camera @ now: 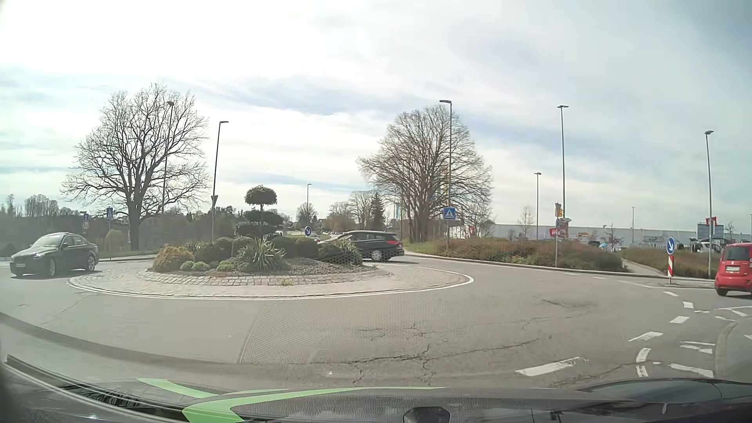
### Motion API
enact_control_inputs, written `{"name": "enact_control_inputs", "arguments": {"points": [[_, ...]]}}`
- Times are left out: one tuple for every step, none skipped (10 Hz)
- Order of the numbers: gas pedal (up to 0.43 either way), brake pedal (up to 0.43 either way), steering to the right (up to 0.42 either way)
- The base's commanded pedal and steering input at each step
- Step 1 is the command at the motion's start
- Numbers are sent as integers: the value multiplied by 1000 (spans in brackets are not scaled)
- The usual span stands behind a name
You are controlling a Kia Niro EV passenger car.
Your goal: Follow the waypoints while adhering to traffic rules and regulations
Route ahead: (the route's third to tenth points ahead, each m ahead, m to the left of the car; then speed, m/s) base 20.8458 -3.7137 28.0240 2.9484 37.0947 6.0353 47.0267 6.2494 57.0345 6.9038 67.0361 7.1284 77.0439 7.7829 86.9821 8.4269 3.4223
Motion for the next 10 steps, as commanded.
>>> {"name": "enact_control_inputs", "arguments": {"points": [[0, 396, 52], [0, 409, 59], [0, 421, 60], [0, 415, 60], [0, 415, 60], [0, 366, 61], [0, 24, 61], [0, 0, 63], [0, 0, 68], [319, 0, 79]]}}
